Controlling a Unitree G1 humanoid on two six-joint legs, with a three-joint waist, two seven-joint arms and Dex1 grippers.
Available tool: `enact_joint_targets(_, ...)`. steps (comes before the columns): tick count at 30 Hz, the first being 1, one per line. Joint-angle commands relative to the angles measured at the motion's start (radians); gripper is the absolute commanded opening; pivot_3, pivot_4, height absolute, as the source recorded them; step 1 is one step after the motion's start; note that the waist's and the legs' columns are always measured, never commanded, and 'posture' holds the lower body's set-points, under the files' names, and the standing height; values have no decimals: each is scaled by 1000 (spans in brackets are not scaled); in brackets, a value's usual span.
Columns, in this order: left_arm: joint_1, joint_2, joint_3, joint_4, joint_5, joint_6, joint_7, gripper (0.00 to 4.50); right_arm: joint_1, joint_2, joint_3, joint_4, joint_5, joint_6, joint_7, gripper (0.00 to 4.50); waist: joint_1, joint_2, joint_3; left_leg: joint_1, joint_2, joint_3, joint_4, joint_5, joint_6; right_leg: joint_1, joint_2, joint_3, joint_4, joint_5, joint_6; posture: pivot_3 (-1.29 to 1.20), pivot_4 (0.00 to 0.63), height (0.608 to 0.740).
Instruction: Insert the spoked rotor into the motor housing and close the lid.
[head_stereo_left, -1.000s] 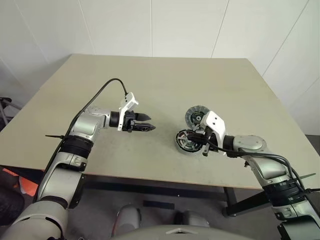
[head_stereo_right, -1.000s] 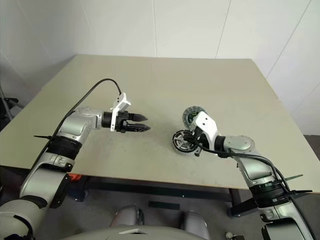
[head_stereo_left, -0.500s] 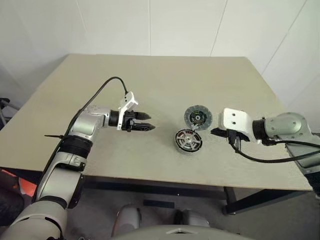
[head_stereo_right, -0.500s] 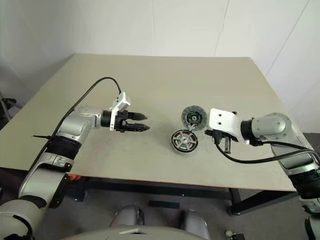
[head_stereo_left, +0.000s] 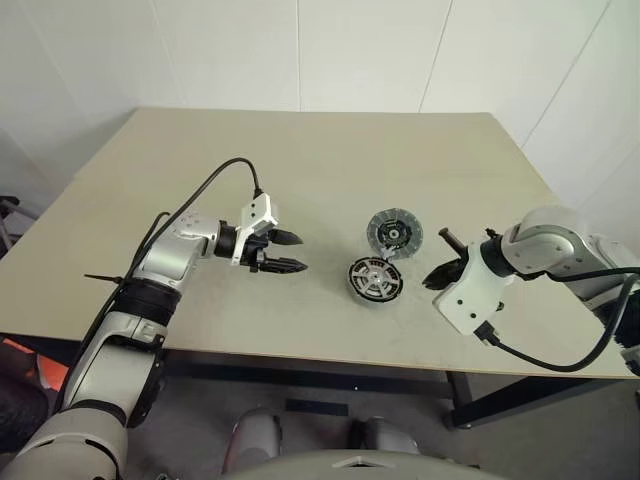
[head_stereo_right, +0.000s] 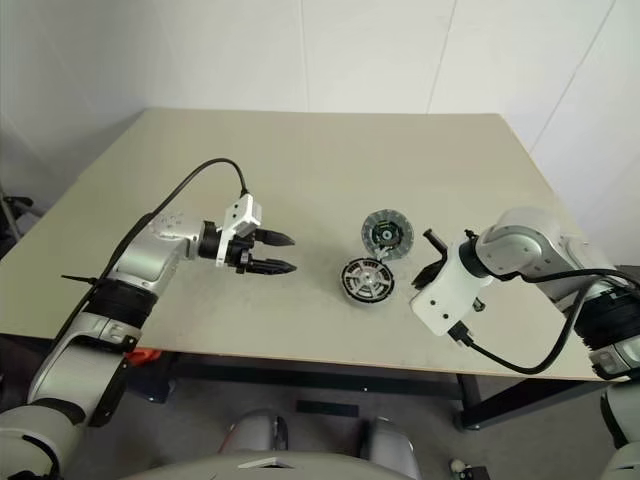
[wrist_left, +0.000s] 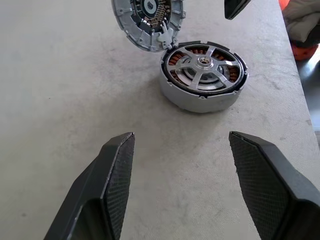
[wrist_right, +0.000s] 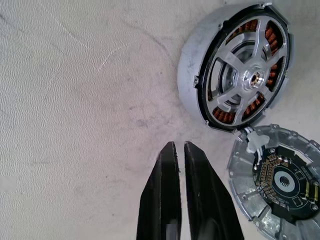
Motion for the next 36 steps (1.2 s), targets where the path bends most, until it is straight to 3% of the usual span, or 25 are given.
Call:
enact_joint_targets(1, 3, 16, 15, -84, -28, -10, -16, 3194, -41, 6, 1, 25, 6, -26, 18, 1305, -4, 0, 0, 0, 0, 0, 0, 0, 0, 1, 0, 0, 0, 0, 0, 0, 0, 740)
enact_joint_targets(6, 2, 10, 18, -87, -35, 15, 0, 3194, -68, 70, 28, 61, -52, -1, 10, 3008, -13, 0, 0, 1, 0, 0, 1, 0, 0, 5, 0, 0, 0, 0, 0, 0, 0, 740)
enact_joint_targets(26, 25, -10, 25, -96, -56, 90, 56, 3194, -96, 176, 97, 105, -101, -26, 17, 3008, -16, 0, 0, 1, 1, 0, 2, 0, 0, 3, 1, 0, 1, 0, -1, 0, 0, 740)
enact_joint_targets(36, 24, -12, 26, -86, -61, 99, 76, 3194, -56, 119, 90, -29, -21, 3, 91, 3008, -14, 0, 0, 1, 1, 0, 3, 0, 1, 3, 1, 0, 1, 0, -1, 0, 0, 740)
